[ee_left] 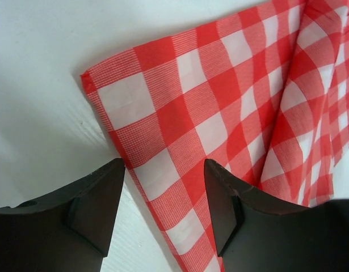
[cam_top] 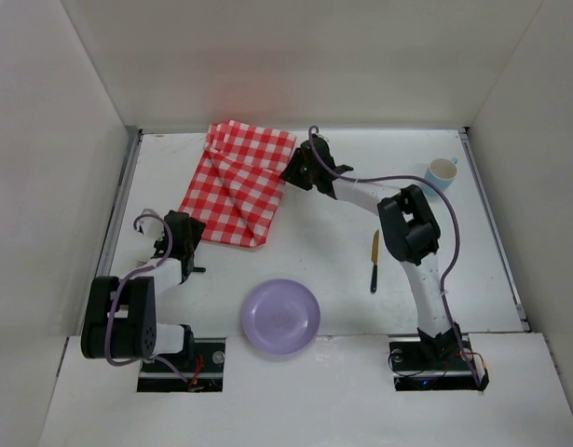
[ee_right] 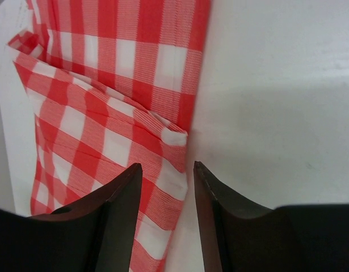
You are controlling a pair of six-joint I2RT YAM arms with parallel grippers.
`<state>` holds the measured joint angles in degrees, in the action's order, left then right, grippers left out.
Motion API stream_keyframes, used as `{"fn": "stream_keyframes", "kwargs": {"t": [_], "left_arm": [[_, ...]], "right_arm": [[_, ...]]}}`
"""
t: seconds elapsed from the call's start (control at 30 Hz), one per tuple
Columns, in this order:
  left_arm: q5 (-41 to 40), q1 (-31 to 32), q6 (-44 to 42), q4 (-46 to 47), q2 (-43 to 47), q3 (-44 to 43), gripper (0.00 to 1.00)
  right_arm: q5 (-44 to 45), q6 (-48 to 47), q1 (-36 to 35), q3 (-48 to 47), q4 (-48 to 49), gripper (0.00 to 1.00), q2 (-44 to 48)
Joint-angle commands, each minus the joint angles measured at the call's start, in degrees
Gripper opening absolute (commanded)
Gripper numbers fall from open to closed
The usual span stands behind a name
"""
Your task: Set the dinner table for one person
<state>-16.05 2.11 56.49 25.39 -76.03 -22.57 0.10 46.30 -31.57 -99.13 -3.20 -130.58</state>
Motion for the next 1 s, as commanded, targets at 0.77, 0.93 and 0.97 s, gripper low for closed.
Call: {"fn": "stream_keyframes", "kwargs": {"t": [0.77, 0.93, 0.97], "left_arm": [[-0.5, -1.1, 2.9, 4.8, 0.5, 2.2, 0.55], [-0.5, -1.5, 2.9, 5.4, 0.4, 2.6, 0.55], [-0.4, -1.6, 2.8, 5.4, 0.5, 2.6, 0.56]], "right_arm": [[-10.8, 1.7, 2.8, -22.9, -17.4, 0.47, -11.7], [-12.1, 2.3, 2.8, -24.0, -17.5, 0.37, -12.9], [-12.1, 2.5, 2.8, -23.5, -17.1, 0.32, -12.8]]}}
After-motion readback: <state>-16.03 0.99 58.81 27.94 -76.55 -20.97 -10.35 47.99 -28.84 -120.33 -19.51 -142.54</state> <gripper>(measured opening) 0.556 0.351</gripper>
